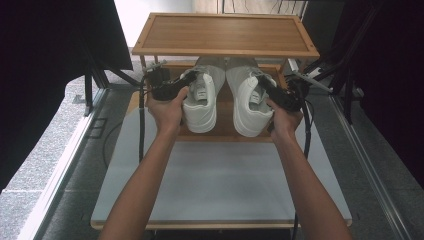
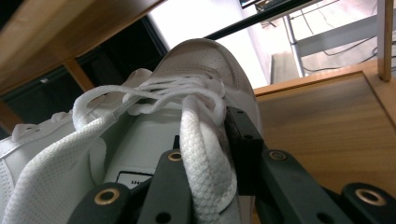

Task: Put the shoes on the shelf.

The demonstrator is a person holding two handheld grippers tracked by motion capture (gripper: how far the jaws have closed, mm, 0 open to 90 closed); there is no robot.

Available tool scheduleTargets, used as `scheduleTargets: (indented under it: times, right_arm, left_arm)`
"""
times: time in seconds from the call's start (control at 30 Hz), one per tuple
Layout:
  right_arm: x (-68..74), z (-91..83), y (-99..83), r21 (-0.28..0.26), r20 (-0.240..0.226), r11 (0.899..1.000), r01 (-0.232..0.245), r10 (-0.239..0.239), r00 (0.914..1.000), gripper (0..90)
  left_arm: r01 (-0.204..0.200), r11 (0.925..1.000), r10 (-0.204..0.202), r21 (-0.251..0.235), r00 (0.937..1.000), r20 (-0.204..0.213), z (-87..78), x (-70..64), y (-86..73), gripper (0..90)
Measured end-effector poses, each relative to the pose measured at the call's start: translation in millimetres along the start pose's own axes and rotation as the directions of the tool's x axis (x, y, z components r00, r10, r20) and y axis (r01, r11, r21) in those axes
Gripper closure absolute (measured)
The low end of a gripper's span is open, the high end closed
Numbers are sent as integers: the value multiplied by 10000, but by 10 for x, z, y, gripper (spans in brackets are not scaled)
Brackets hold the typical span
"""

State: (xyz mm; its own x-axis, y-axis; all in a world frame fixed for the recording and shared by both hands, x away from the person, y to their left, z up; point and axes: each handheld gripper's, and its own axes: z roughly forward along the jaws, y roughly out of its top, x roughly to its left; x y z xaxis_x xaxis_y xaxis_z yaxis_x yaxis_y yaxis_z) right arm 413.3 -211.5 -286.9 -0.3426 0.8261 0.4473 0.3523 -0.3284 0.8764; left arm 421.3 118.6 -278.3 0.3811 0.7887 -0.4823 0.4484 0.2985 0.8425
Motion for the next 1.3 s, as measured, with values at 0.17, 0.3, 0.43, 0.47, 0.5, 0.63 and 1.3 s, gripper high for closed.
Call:
scheduleTargets:
  times: [0.17,0.3,0.43,0.47,0.5,0.63,1.3]
  right_arm:
    - [27,127,49,25,350,9999,155,-155,9993,800]
    - [66,213,75,13,498,9992,393,-393,9980,777]
    - [90,313,31,231,377,9992,341,-350,9987,705]
    - [88,339,15,376,366,9987,348,-362,9987,689]
    - [80,386,-18,509,159,9981,341,-349,9993,635]
    - [100,387,-17,298,-100,9981,541,-538,9985,518]
    - [276,-766,-229,-133,-1397,9361,3515,-3499,9263,891]
  left_arm:
    - [112,9997,-117,-195,9997,-237,93,-40,30,781]
    - [492,9983,-500,-305,9983,-292,163,-50,16,746]
    - [650,9977,-643,203,9973,-347,264,-33,-11,674]
    - [432,9970,-400,643,9979,-507,310,-22,-35,656]
    - [394,9964,-357,745,9981,-495,327,-16,-46,630]
    - [1770,9841,-1743,-149,9786,1094,251,101,1,547]
    - [-2639,9645,2626,-41,9579,1165,-810,-225,-360,899]
